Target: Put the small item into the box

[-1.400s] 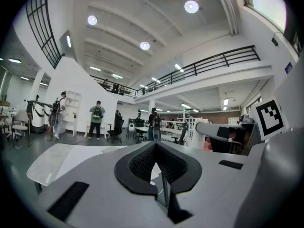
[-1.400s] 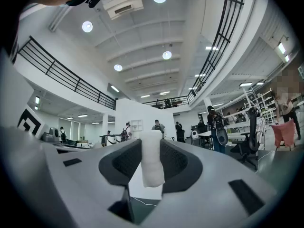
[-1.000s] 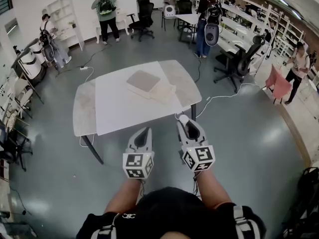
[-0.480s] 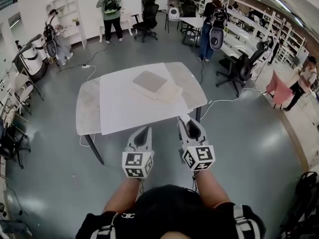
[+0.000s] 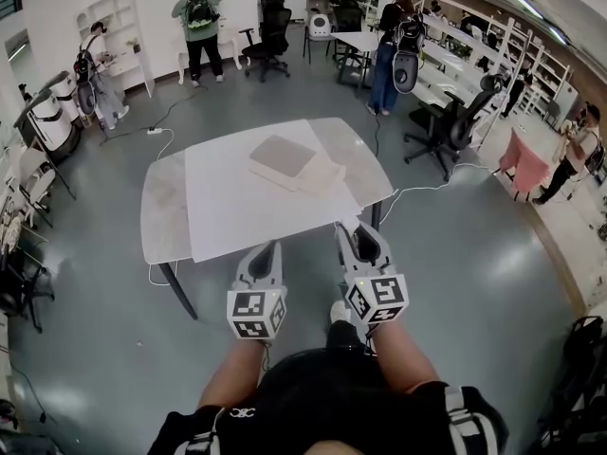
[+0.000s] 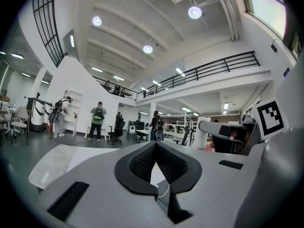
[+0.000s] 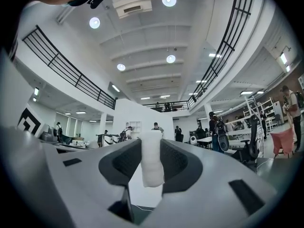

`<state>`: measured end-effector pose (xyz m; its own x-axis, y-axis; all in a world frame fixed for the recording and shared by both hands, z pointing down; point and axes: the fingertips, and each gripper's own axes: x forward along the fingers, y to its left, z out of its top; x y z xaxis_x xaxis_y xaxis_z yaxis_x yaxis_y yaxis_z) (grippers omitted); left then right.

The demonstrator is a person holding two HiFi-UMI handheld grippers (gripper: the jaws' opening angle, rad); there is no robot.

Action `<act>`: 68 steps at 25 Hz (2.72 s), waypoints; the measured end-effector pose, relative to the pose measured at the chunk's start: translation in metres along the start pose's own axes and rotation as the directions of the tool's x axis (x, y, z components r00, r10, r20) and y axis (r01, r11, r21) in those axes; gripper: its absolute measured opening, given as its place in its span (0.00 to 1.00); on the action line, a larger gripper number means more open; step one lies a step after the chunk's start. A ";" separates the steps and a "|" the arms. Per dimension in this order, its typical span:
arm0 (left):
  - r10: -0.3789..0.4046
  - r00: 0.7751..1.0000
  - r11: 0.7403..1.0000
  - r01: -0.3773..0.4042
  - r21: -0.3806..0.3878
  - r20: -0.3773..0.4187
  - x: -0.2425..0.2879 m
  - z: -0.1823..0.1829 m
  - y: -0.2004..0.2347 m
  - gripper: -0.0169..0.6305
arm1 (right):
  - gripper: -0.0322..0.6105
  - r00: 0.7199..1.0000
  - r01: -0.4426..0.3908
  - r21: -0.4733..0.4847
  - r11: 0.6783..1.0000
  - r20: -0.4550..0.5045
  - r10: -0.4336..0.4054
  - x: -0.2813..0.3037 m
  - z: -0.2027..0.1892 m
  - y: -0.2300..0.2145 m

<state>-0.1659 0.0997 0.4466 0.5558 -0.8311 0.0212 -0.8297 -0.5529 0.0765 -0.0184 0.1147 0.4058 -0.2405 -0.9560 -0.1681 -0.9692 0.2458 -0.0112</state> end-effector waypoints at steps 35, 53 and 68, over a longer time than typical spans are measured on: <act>0.069 0.993 0.997 -0.067 0.032 -0.093 0.372 -0.004 0.070 0.03 | 0.23 0.991 -0.099 0.078 0.992 -0.079 0.105 0.301 -0.086 -0.222; 0.045 0.990 0.999 -0.044 0.011 -0.132 0.508 0.010 0.107 0.03 | 0.23 0.966 -0.142 0.085 0.986 -0.206 0.157 0.419 -0.129 -0.267; 0.036 0.990 0.999 -0.037 -0.009 -0.134 0.522 0.009 0.142 0.03 | 0.23 0.921 -0.045 0.112 0.993 -0.381 0.085 0.445 -0.197 -0.277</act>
<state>0.0061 -0.4126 0.4593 0.5276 -0.8348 0.1570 -0.8494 -0.5209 0.0846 0.1333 -0.4104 0.5279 -0.3236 -0.9204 0.2195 -0.9455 0.3054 -0.1134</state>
